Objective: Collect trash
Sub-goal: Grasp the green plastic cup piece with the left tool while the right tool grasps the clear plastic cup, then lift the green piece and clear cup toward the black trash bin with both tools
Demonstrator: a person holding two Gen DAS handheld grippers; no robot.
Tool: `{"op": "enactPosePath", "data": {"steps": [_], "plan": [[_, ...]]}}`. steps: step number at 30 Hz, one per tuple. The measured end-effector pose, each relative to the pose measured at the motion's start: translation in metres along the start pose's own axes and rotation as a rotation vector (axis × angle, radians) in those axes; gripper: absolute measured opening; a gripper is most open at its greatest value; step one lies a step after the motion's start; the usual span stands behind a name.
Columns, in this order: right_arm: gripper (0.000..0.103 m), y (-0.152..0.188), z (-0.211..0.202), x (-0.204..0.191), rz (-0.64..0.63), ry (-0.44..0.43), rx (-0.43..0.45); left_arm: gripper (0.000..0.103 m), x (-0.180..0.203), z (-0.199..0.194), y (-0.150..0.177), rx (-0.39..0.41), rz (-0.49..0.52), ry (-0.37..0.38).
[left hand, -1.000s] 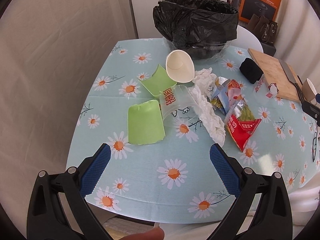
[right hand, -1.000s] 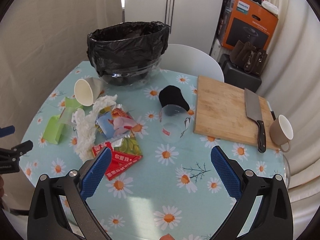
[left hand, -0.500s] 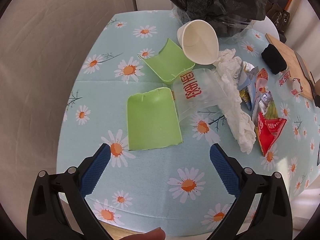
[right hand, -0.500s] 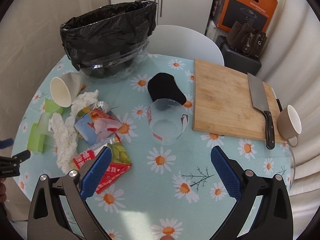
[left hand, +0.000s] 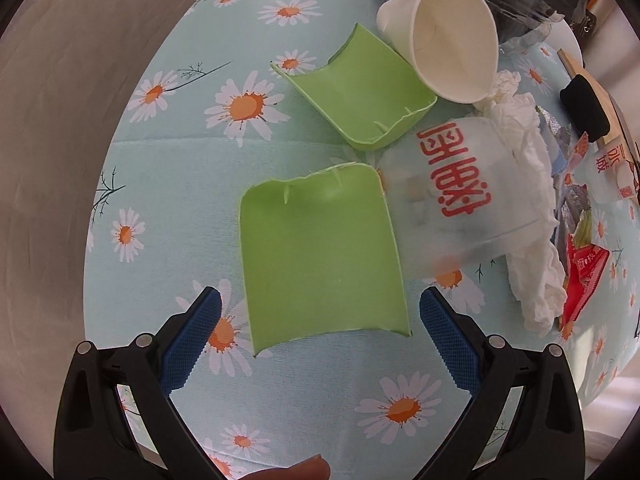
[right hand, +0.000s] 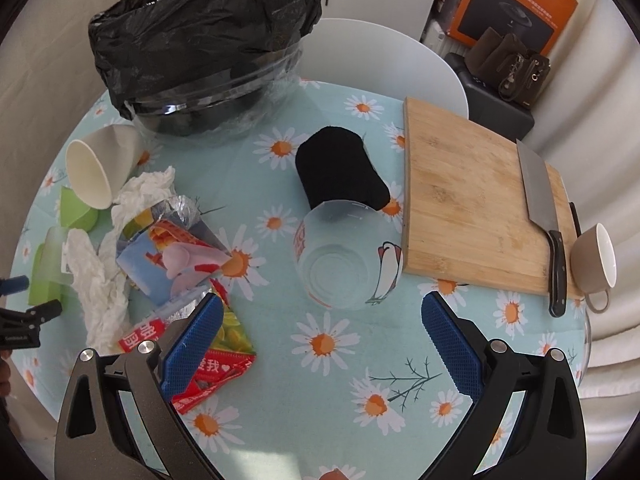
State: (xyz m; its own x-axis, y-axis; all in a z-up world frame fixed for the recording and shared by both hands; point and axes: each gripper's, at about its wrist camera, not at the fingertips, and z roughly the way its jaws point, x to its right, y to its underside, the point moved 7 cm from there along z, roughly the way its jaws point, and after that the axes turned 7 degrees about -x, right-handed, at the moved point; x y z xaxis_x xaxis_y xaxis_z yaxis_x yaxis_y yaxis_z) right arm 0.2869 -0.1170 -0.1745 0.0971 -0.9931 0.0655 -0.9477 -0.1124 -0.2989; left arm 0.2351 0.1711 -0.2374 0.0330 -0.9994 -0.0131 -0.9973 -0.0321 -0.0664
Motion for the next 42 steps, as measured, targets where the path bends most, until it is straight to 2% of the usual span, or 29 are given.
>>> {"op": "enactPosePath", "data": {"steps": [4, 8, 10, 17, 20, 21, 22, 23, 26, 29, 30, 31, 32, 35, 42], "plan": [[0.095, -0.005, 0.014, 0.004, 0.008, -0.004, -0.025, 0.097, -0.007, 0.014, -0.006, -0.024, -0.003, -0.009], [0.095, -0.01, 0.026, 0.012, 0.016, 0.0, -0.034, 0.097, -0.01, 0.029, -0.008, -0.073, -0.027, 0.019], [0.095, -0.013, 0.032, 0.017, 0.026, -0.008, -0.042, 0.099, -0.008, 0.03, -0.01, -0.047, -0.004, 0.005], [0.094, -0.019, 0.049, 0.024, 0.054, -0.052, -0.053, 0.099, -0.01, 0.032, -0.02, -0.045, -0.018, 0.008], [0.093, -0.018, 0.055, 0.028, 0.065, -0.047, -0.06, 0.099, -0.008, 0.029, -0.022, -0.018, -0.02, 0.008], [0.086, -0.017, 0.057, 0.029, 0.069, -0.049, -0.065, 0.099, -0.005, 0.026, -0.018, -0.003, -0.016, 0.006], [0.062, -0.016, 0.06, 0.029, 0.069, -0.056, -0.077, 0.099, -0.006, 0.026, -0.015, 0.008, -0.016, 0.008], [0.056, -0.014, 0.063, 0.03, 0.072, -0.064, -0.094, 0.099, -0.006, 0.025, -0.014, 0.016, -0.018, 0.008], [0.054, -0.011, 0.06, 0.03, 0.08, -0.112, -0.091, 0.098, -0.007, 0.024, -0.01, 0.026, -0.013, 0.01], [0.054, -0.007, 0.047, 0.03, 0.061, -0.111, -0.058, 0.087, -0.013, 0.018, -0.006, 0.039, -0.057, 0.009], [0.054, -0.006, 0.042, 0.031, 0.059, -0.115, -0.049, 0.081, -0.013, 0.016, -0.004, 0.037, -0.052, 0.009], [0.054, -0.003, 0.038, 0.032, 0.061, -0.126, -0.043, 0.071, -0.013, 0.014, -0.003, 0.039, -0.049, 0.012], [0.054, -0.001, 0.035, 0.034, 0.067, -0.139, -0.038, 0.068, -0.014, 0.011, -0.001, 0.043, -0.048, 0.01], [0.054, 0.008, 0.025, 0.037, 0.073, -0.156, -0.023, 0.068, -0.015, 0.009, 0.008, 0.022, -0.061, 0.042], [0.054, 0.037, 0.005, 0.039, 0.051, -0.184, -0.003, 0.068, -0.012, 0.001, 0.045, 0.034, -0.02, -0.027]]}}
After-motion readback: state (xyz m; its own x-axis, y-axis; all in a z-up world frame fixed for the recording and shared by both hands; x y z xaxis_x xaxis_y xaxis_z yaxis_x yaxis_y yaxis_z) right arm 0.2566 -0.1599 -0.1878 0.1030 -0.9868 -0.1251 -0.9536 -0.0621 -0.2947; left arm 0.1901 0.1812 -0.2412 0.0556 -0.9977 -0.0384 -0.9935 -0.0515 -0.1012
